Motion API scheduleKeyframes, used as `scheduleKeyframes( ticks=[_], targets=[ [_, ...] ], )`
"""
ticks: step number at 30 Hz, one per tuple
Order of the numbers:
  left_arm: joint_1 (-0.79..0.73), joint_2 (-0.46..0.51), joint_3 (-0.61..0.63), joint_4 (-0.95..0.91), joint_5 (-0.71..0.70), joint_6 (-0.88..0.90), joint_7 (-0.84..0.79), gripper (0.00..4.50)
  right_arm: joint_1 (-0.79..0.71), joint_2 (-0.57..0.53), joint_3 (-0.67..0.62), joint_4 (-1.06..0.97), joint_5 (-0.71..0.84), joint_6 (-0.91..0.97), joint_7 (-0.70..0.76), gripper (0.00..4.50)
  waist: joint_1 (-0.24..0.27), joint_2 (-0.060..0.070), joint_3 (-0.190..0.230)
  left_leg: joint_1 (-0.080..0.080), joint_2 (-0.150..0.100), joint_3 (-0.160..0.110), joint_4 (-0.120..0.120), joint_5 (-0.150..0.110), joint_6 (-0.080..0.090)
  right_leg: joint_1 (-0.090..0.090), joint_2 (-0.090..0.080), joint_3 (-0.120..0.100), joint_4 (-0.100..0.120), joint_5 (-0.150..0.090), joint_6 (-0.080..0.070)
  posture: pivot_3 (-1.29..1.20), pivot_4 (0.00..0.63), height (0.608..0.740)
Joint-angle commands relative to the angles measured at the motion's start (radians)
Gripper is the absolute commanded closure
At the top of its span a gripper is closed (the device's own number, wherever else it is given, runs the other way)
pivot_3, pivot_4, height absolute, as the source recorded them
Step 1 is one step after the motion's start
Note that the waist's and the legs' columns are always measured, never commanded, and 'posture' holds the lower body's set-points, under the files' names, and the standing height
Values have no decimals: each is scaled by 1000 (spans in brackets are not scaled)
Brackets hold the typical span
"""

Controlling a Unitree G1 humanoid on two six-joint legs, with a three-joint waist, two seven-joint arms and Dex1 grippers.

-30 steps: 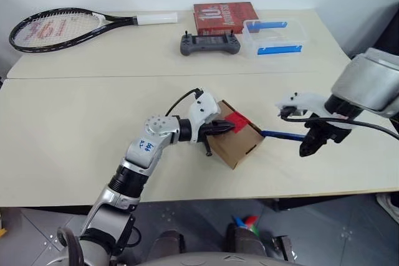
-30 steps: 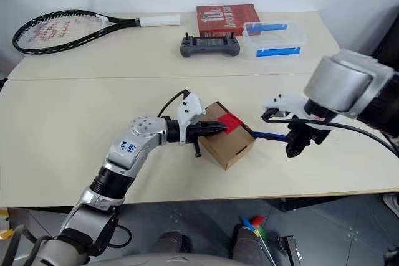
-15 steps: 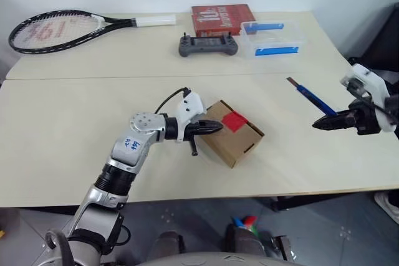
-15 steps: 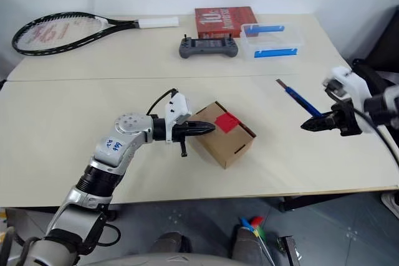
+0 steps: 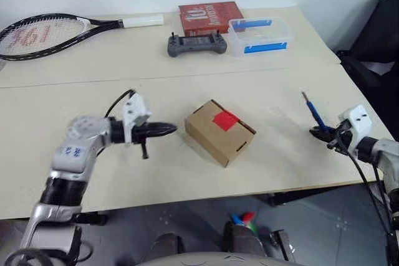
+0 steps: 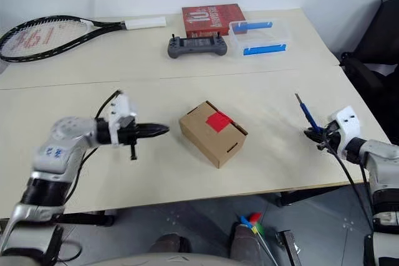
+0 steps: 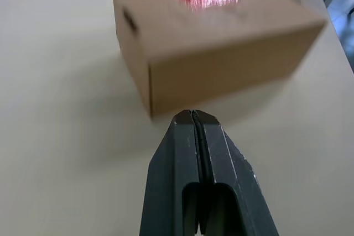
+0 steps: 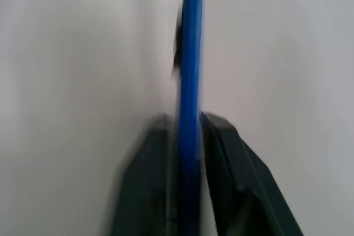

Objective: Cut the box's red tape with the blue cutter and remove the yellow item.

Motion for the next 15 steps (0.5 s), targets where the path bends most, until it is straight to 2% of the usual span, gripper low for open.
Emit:
scheduleKeyframes(
  ticks=[1,4,7,9,11,15],
  targets=[
    [76,23,43,-134,-47,40,28,4500,20,-30,-106,-92,106,23,104,2112,9,0,0,0,0,0,0,0,0,0,0,0,0,0,0,0,150,740],
    [146,19,49,-207,-62,68,66,4500,44,-56,-170,-221,197,162,141,1141,20,3,1,0,0,0,0,0,0,0,0,1,1,0,0,0,150,740],
    [168,-14,31,-241,-62,93,128,4500,64,-55,-184,-357,253,264,153,1141,23,3,1,1,0,0,1,0,0,0,0,1,1,0,0,0,150,740],
    [166,-47,8,-255,-59,113,169,4500,69,-30,-148,-414,224,253,135,1567,23,3,1,1,0,0,1,0,0,1,0,1,1,0,0,0,150,740],
    [160,-87,-30,-261,-24,131,234,4500,62,13,-48,-440,104,150,90,2004,21,2,1,1,0,0,1,0,0,1,0,1,2,0,0,0,150,740],
    [132,-149,-78,-237,10,158,318,4500,20,119,79,-422,-14,53,41,3348,18,2,0,1,0,1,1,0,0,0,0,1,2,0,0,0,150,740]
  ],
)
